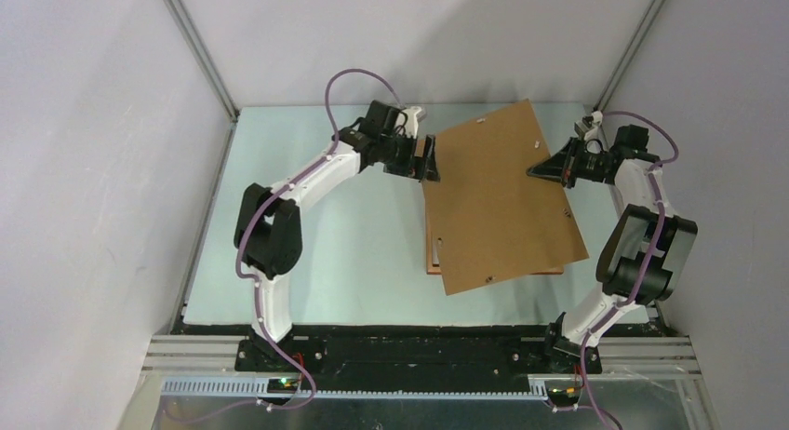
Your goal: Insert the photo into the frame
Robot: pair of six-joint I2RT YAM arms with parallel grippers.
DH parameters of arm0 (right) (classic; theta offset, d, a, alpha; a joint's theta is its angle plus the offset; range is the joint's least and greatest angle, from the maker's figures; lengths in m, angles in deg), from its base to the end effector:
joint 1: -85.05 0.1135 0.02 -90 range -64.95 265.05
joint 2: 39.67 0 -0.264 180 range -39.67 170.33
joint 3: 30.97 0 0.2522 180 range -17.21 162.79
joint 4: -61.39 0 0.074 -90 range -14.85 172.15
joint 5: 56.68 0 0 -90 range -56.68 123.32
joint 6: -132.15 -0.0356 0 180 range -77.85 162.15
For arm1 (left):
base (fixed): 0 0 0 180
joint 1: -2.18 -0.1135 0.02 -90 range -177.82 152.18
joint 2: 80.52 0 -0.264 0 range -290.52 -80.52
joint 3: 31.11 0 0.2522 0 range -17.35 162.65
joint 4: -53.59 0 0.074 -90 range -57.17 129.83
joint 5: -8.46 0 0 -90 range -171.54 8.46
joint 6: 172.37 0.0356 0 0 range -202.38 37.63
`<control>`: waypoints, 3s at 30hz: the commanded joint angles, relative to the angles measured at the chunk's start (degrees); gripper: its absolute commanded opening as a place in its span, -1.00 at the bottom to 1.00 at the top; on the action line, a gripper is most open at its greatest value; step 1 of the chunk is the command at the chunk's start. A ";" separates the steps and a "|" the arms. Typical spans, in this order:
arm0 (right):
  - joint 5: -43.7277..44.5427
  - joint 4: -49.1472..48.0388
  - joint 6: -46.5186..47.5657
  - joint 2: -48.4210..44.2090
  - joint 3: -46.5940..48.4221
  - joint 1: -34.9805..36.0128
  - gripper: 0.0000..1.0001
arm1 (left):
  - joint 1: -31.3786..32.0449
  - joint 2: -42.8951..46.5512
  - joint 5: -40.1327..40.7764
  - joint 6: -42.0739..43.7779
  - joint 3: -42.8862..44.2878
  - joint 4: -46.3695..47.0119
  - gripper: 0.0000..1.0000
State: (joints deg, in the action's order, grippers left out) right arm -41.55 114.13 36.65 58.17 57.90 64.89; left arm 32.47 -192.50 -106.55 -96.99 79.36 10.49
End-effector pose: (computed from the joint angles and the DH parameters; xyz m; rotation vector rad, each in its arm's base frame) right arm 0.3353 -0.0865 0.2624 0.0705 2.1146 1.5106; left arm 0.3780 -0.2382 0.2770 0.5534 2.3717 -0.8844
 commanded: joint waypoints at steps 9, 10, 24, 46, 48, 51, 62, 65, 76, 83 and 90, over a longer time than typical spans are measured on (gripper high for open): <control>-2.46 -4.33 -7.24 -4.54 -0.57 2.59 -1.00 | 3.39 -4.20 2.93 -3.32 6.45 0.75 0.94; -2.23 -4.68 -7.44 -4.62 -0.58 2.63 -1.00 | 3.73 -4.16 3.12 -3.25 6.38 0.70 0.94; -0.38 -15.05 -14.28 -6.63 -4.29 2.93 -1.00 | 6.73 -2.55 3.26 -4.05 5.15 0.52 0.94; 9.37 -36.43 -23.59 -15.99 -18.26 3.11 -1.00 | 7.68 -1.57 -1.79 -6.87 4.20 0.64 0.98; 10.52 -40.07 -25.44 -17.19 -20.44 3.11 -1.00 | 8.02 -1.49 -1.56 -7.38 4.07 0.64 0.99; 12.70 -44.64 -27.34 -18.78 -23.74 3.18 -1.00 | 8.42 -1.41 -0.58 -8.70 3.83 0.61 0.99; 19.82 -52.81 -32.03 -26.76 -32.03 5.25 -1.00 | 9.59 -1.17 3.36 -14.61 3.49 1.30 0.99; 21.70 -52.70 -31.53 -28.56 -32.98 6.31 -1.00 | 9.87 -1.26 3.81 -16.36 3.17 1.29 0.99; 22.42 -53.51 -31.52 -28.20 -33.67 7.80 -1.00 | 11.07 0.23 5.87 -21.65 0.69 1.38 0.99; 17.77 -57.46 -36.46 -27.10 -33.63 3.66 -1.00 | 10.83 2.69 8.03 -19.01 0.19 1.20 0.99; 12.96 -60.38 -40.19 -24.55 -33.11 -1.54 -1.00 | 8.80 7.54 9.18 -13.29 -0.59 0.68 0.99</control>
State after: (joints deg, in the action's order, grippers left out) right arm -23.12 60.08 0.76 32.53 23.72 65.35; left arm 42.76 -191.30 -98.40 -114.76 79.36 10.18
